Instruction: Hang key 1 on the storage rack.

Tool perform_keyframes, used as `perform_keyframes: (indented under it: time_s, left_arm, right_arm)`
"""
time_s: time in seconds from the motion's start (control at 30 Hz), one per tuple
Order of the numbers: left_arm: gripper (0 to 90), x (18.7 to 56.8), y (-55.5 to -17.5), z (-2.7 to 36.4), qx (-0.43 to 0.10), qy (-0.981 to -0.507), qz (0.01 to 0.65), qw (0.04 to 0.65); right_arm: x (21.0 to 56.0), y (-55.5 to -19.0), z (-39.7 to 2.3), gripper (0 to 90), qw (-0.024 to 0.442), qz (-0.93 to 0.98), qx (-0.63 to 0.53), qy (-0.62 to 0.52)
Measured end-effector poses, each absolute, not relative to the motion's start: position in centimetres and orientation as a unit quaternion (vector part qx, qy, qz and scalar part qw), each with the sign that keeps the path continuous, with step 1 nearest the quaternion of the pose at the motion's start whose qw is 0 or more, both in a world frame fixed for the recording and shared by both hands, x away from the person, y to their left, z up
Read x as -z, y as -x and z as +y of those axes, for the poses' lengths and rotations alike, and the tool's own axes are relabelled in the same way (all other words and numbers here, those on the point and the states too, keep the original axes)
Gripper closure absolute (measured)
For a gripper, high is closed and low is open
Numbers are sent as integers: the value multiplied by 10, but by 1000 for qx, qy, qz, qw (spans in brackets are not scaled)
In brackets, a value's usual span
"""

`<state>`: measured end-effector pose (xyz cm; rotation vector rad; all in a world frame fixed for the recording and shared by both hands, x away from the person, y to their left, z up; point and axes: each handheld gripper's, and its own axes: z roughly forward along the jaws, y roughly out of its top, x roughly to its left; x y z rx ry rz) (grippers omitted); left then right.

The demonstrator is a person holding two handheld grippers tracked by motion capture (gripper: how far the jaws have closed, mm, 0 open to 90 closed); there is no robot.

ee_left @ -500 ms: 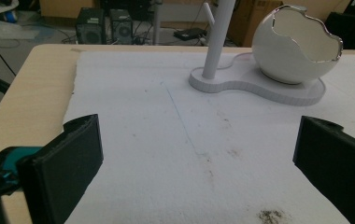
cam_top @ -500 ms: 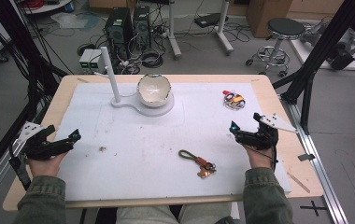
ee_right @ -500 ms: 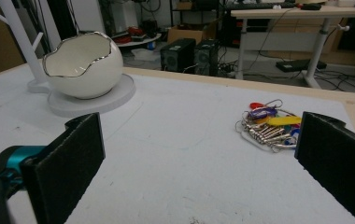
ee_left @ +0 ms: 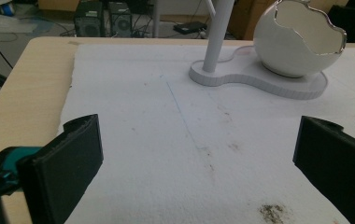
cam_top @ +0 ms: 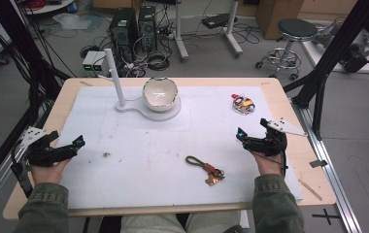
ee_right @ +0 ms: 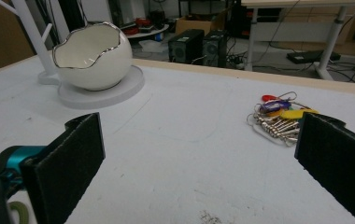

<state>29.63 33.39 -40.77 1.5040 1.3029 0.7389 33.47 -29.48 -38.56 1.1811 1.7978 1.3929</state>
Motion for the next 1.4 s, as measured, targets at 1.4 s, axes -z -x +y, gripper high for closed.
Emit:
perform_keyframes:
  time_s: [1.4]
  left_arm:
    - [20,410,-298,333,-298,-624,537,484]
  right_arm:
    - [387,-338,-233,7,186,796,-442,-368]
